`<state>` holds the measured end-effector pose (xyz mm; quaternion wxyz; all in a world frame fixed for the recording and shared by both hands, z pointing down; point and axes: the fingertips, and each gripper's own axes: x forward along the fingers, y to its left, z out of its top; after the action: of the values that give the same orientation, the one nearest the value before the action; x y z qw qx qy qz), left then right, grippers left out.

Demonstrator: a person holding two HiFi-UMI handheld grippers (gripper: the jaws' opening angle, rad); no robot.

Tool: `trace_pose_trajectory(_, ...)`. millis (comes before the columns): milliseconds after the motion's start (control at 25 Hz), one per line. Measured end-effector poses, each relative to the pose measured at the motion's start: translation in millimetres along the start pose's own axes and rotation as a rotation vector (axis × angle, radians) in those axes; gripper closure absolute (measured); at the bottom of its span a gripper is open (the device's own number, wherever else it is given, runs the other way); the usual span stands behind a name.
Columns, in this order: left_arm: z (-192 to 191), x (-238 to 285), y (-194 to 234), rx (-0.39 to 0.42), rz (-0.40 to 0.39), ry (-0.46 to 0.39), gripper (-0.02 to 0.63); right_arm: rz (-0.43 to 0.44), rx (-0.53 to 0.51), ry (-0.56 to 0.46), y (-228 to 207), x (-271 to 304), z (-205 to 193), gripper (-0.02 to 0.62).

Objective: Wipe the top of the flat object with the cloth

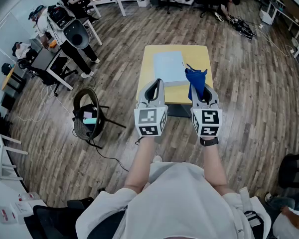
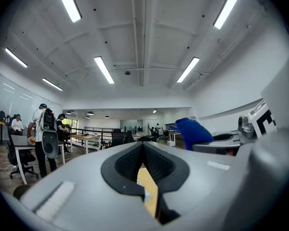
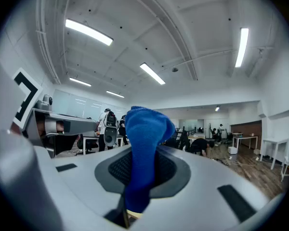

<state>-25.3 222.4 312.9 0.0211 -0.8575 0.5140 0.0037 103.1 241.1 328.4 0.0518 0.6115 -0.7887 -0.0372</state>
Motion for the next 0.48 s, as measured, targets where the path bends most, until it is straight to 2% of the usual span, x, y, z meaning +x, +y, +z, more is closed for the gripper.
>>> trace_pose_trajectory(200,-1.5,-3.7,-21.3,-0.007,0.024,0.007,0.597,0.018,0.022,0.002,-14.2,-18.4,-4.7,0.529)
trace_pose_trajectory(360,-2.9,-8.0,-37.8,-0.014,0.057,-0.006,0.597,0.023,-0.002,0.005,-26.0,-32.0,-9.9,0.531)
trace_pose_trajectory(480,-18.0,-13.1,-51.4,0.002,0.064,0.020,0.597,0.009,0.002,0.005,-36.1,-41.3,-19.2,0.532)
